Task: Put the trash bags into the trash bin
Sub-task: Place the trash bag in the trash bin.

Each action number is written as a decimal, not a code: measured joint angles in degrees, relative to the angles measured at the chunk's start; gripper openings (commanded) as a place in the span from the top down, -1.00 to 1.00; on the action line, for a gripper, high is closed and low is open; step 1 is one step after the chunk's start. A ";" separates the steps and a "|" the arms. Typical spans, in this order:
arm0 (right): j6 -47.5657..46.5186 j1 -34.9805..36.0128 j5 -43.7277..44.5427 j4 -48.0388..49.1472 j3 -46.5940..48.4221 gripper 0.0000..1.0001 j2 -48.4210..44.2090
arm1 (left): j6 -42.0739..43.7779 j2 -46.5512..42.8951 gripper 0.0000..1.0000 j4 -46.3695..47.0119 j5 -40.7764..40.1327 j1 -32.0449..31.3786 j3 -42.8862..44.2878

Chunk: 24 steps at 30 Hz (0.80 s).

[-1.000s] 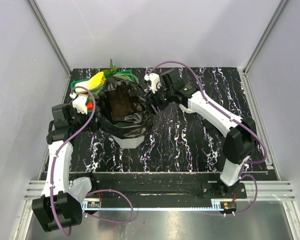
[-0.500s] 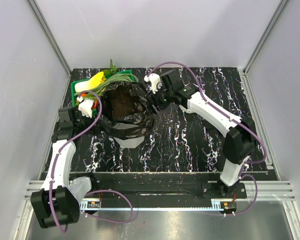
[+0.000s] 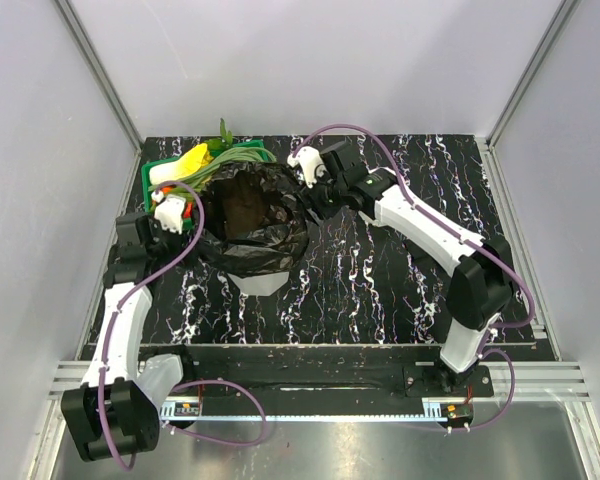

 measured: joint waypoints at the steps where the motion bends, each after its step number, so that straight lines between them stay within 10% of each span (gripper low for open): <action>1: -0.50 0.09 0.76 0.00 0.00 -0.22 -0.24 | 0.00 -0.59 -0.98 -0.17 -0.04 0.00 0.44; 24: -8.15 0.44 10.93 -4.90 3.45 -0.37 -8.72 | -0.92 -5.31 -0.98 -7.04 0.48 3.28 16.87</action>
